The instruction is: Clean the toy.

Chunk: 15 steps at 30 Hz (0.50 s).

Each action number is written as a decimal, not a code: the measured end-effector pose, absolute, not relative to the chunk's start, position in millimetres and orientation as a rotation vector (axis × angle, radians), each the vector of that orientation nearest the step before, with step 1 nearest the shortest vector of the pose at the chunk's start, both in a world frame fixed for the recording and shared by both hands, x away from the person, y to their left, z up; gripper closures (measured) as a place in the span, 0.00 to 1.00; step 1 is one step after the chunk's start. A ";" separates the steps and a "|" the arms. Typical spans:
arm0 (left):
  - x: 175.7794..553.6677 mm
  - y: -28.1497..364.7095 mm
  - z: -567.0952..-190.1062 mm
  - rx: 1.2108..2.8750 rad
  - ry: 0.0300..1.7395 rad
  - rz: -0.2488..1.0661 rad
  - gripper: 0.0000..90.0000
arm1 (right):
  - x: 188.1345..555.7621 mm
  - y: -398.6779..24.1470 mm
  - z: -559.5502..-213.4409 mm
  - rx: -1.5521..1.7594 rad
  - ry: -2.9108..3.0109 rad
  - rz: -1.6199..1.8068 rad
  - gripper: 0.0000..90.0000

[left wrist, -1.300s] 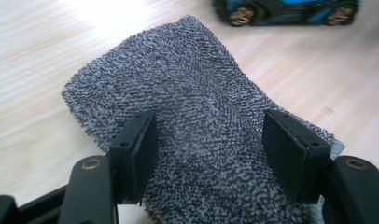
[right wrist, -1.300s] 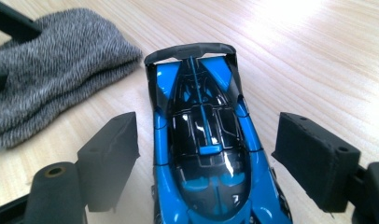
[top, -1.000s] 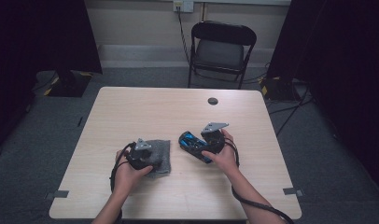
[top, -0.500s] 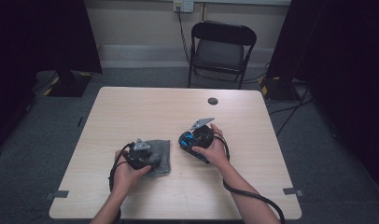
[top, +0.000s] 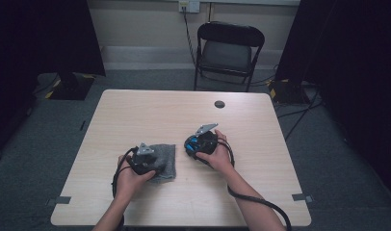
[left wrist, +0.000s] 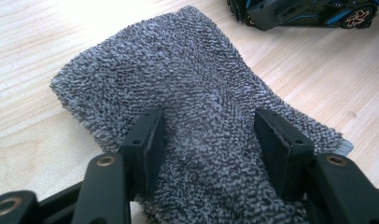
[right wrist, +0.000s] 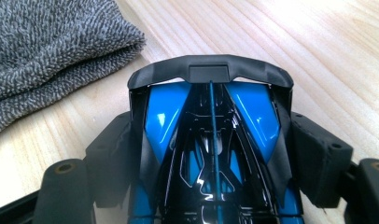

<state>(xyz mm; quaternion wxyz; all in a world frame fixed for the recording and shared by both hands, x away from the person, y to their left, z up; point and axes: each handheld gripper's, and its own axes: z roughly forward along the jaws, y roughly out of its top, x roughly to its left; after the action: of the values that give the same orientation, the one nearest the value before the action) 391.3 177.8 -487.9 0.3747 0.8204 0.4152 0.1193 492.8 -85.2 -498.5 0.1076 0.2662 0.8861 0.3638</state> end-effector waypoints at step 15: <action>388.6 168.7 -489.3 2.093 1.132 0.373 0.43 | 486.9 -88.8 -497.1 0.830 2.589 1.046 0.28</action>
<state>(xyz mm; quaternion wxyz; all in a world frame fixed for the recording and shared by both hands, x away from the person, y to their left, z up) 388.6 168.7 -489.3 0.3585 0.8112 0.4389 0.1444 486.9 -88.8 -497.1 0.1141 0.2832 0.8829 0.3569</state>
